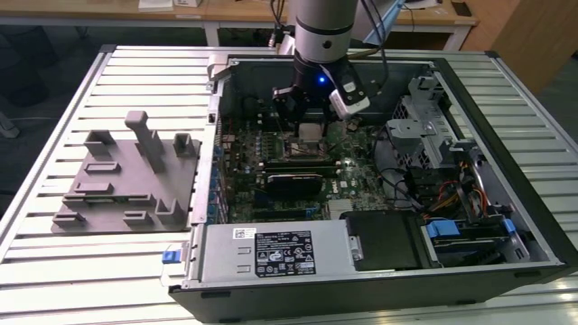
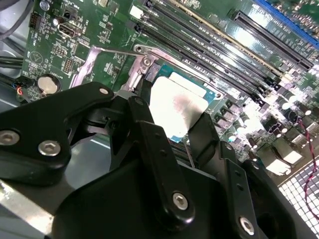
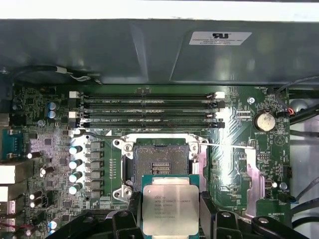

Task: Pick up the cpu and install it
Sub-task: 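Pick up the cpu and move it towards the insertion slot, then place the cpu into insertion slot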

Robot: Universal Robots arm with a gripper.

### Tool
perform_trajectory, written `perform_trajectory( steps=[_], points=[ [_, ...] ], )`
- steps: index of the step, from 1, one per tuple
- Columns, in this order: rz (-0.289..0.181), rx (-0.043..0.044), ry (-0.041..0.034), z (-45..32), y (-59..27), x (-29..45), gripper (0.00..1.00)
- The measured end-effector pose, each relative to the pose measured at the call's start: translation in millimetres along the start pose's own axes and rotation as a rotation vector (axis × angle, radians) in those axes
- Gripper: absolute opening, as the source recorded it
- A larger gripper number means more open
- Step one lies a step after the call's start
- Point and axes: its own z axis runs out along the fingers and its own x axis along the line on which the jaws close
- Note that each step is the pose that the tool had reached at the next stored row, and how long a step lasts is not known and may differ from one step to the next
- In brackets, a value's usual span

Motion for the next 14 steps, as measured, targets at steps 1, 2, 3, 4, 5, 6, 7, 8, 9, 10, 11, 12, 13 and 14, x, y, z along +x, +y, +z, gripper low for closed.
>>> perform_trajectory(
  steps=[1, 2, 3, 4, 5, 6, 7, 8, 9, 10, 11, 12, 13, 14],
  points=[
    [0.0, -0.0001, 0.0, 0.2, 0.3, 0.0, 0.54],
    [0.0, -0.0001, 0.0, 0.2, 0.3, 0.0, 0.54],
    [0.0, -0.0001, 0.0, 0.2, 0.3, 0.0, 0.54],
    [0.0, 0.0, 0.0001, 0.2, 0.3, 0.0, 0.54],
    [0.0, 0.0, 0.0, 0.2, 0.5, 0.0, 0.54],
    [0.0, 0.0, 0.0, 0.2, 0.6, 0.0, 0.54],
    [0.0, 0.0, 0.0, 0.2, 0.6, 0.0, 0.54],
    [0.0, 0.0, 0.0, 0.2, 0.6, 0.1, 0.54],
    [0.0, 0.0, 0.0, 0.2, 0.6, 0.0, 0.54],
    [0.0, 0.0, 0.0001, 0.2, 0.6, 0.0, 0.54],
    [0.0, 0.0, 0.0, 0.2, 0.7, 0.0, 0.54],
    [0.0, 0.0, 0.0, 0.2, 0.7, 0.0, 0.54],
    [0.0, 0.0, 0.0, 0.2, 0.7, 0.0, 0.54],
    [0.0, 0.0, 0.0, 0.2, 0.7, 0.0, 0.54]
  ],
)
